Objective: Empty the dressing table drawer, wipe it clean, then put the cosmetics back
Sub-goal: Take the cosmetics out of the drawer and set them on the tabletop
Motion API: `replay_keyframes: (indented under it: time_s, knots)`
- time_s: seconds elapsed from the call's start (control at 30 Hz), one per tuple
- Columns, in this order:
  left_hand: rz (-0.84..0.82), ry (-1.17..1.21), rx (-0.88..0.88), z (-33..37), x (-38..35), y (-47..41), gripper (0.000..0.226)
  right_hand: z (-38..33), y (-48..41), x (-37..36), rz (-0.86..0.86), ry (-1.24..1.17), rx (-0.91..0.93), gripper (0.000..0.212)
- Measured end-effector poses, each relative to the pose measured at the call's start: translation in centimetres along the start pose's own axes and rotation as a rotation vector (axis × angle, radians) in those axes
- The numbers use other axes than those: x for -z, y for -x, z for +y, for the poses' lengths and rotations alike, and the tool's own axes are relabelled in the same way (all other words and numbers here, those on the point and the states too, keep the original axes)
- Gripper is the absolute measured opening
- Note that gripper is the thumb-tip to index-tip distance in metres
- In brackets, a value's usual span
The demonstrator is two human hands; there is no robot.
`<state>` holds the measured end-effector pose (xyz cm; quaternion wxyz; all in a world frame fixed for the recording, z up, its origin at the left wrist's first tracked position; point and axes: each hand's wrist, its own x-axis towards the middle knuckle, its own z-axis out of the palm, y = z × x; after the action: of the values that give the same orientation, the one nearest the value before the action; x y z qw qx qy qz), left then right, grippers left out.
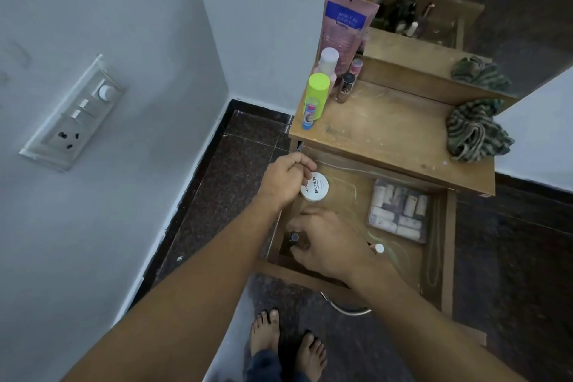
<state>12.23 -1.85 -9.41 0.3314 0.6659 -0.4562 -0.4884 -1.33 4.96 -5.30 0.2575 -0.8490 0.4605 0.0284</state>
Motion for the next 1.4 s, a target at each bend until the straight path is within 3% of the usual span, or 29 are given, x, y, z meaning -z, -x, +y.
replay_keyframes:
  time_s: [0.33,0.67,0.93,1.4]
  knots:
    - [-0.057,0.123,-0.061,-0.6,0.6,0.7,0.031,0.4,-1.0,0.7,0.041,0.002,0.048,0.005]
    - [0.391,-0.006,-0.491,2.5,-3.7,3.2,0.028,3.9,-4.0,13.8,0.568,-0.084,-0.176,0.012]
    - [0.530,-0.073,-0.307,6.8,-6.7,-0.9,0.033,6.4,-9.1,15.4,0.744,-0.165,-0.265,0.011]
    - [0.555,-0.231,-0.383,5.4,-8.1,-1.1,0.038,7.0,-11.9,14.3,0.772,-0.181,-0.232,0.013]
